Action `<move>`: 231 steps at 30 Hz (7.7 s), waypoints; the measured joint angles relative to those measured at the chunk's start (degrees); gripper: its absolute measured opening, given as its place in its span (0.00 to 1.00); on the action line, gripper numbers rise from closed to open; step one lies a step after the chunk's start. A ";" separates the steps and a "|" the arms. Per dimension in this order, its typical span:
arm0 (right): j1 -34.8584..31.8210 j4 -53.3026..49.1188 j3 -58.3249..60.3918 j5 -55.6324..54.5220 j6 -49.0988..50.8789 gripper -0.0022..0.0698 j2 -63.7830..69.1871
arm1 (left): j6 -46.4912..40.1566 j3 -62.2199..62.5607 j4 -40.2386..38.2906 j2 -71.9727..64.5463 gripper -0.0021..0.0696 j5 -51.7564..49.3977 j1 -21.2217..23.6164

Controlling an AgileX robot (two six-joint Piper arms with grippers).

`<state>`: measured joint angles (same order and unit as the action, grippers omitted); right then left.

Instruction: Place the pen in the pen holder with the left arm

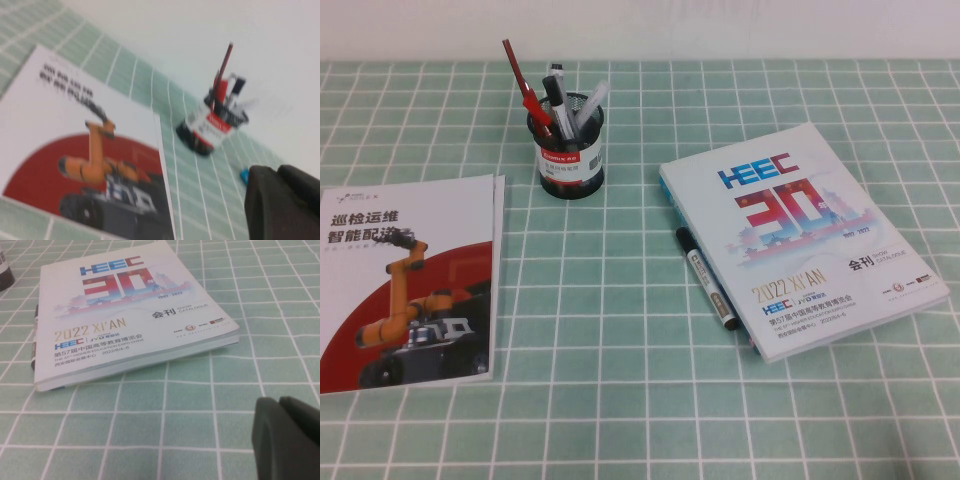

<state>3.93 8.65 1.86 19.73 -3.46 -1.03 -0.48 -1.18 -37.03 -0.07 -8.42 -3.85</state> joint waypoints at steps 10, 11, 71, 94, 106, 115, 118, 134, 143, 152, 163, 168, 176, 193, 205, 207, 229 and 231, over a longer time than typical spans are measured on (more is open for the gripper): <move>0.00 0.00 0.00 0.00 0.00 0.00 0.00 | -7.40 18.91 0.19 -23.66 0.03 -17.49 0.00; 0.00 0.00 0.00 0.00 0.00 0.00 0.00 | -8.53 21.44 0.18 -27.05 0.03 -19.85 0.00; 0.00 0.00 0.00 0.00 0.00 0.00 0.00 | 19.84 124.32 32.77 -133.78 0.59 -60.51 -37.14; 0.00 0.00 0.00 0.00 0.00 0.00 0.00 | 26.19 124.89 37.03 -134.27 0.60 -61.52 -37.14; 0.00 0.00 0.00 0.00 0.00 0.00 0.00 | 26.19 125.15 38.99 -135.46 0.51 -61.67 -37.14; 0.00 0.00 0.00 0.00 0.00 0.00 0.00 | 26.19 124.81 39.28 -136.28 0.50 -62.06 -37.14; 0.00 0.00 0.00 0.00 0.00 0.00 0.00 | 26.19 124.81 38.30 -136.28 0.50 -62.51 -37.14; 0.00 0.00 0.00 0.00 0.00 0.00 0.00 | 25.70 128.98 35.84 -136.30 0.35 -63.00 -37.14; 0.00 0.00 0.00 0.00 0.00 0.00 0.00 | 24.83 129.17 34.97 -136.53 0.16 -62.52 -37.14; 0.00 0.00 0.00 0.00 0.00 0.00 0.00 | 23.34 129.17 32.82 -137.84 0.15 -62.63 -37.14; 0.00 0.00 0.00 0.00 0.00 0.00 0.00 | 21.34 129.17 28.87 -137.84 0.15 -63.33 -37.14; 0.00 0.00 0.00 0.00 0.00 0.00 0.00 | 20.41 129.17 28.77 -137.97 0.15 -63.33 -37.14; 0.00 0.00 0.00 0.00 0.00 0.00 0.00 | 20.38 129.57 30.06 -138.31 0.14 -63.55 -37.14; 0.00 0.00 0.00 0.00 0.00 0.00 0.00 | 19.62 129.66 33.13 -138.33 0.14 -62.66 -37.26; 0.00 0.00 0.00 0.00 0.00 0.00 0.00 | 17.06 129.70 32.78 -138.33 0.14 -62.54 -37.26; 0.00 0.00 0.00 0.00 0.00 0.00 0.00 | 16.80 129.70 32.78 -138.33 0.14 -62.54 -37.26; 0.00 0.00 0.00 0.00 0.00 0.00 0.00 | 12.59 129.79 32.04 -138.33 0.03 -62.31 -37.08; 0.00 0.00 0.00 0.00 0.00 0.00 0.00 | 12.33 129.79 32.04 -138.33 0.03 -62.31 -37.08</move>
<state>3.93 8.65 1.86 19.73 -3.46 -1.03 11.85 128.62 -4.99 -138.40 -70.73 -40.93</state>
